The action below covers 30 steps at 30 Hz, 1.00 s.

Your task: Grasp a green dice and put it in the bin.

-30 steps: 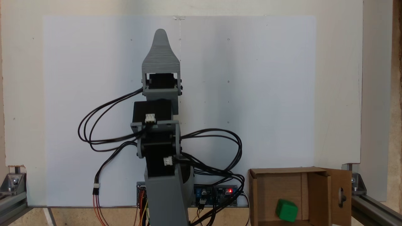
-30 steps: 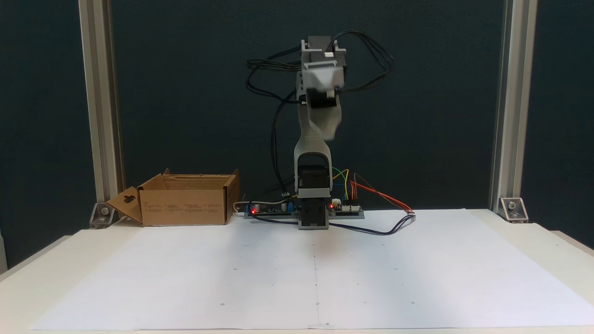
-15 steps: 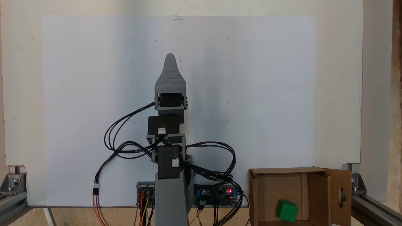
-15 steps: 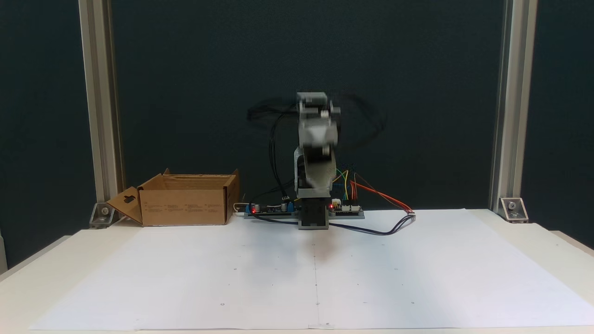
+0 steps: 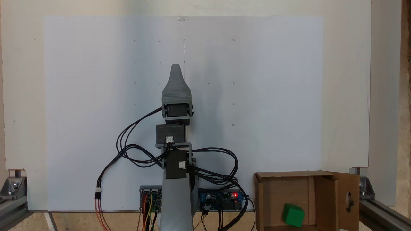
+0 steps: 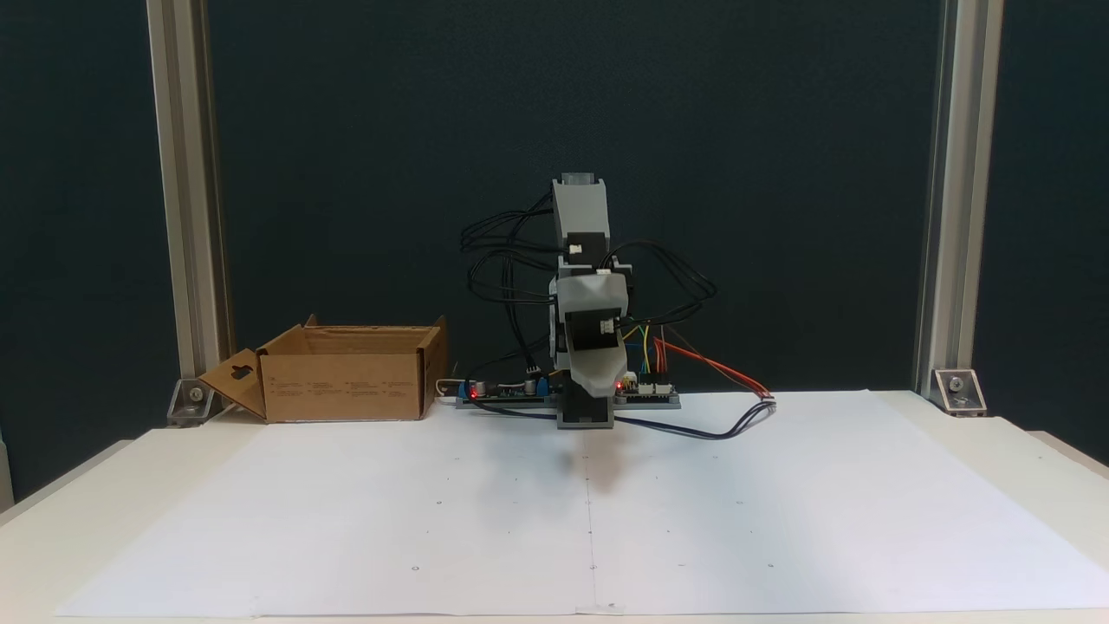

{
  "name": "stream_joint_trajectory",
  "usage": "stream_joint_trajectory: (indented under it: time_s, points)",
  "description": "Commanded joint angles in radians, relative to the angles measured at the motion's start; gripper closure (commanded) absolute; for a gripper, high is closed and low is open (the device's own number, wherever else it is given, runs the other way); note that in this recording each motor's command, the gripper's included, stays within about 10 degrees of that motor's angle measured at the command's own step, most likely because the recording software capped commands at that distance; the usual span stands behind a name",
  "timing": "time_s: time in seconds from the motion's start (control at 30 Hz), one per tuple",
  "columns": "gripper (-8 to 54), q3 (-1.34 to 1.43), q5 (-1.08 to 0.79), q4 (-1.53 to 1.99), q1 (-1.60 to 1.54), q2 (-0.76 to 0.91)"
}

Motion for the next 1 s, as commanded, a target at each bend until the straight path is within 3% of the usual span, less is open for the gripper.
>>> stream_joint_trajectory:
  time_s: [0.0, 0.5, 0.97]
  points:
    - [1.7, -0.003, -0.064, -0.161, 0.009, 0.110]
    - [1.0, 0.287, -0.069, -0.755, 0.006, 0.109]
    - [0.4, 0.394, -0.072, -0.782, 0.012, 0.106]
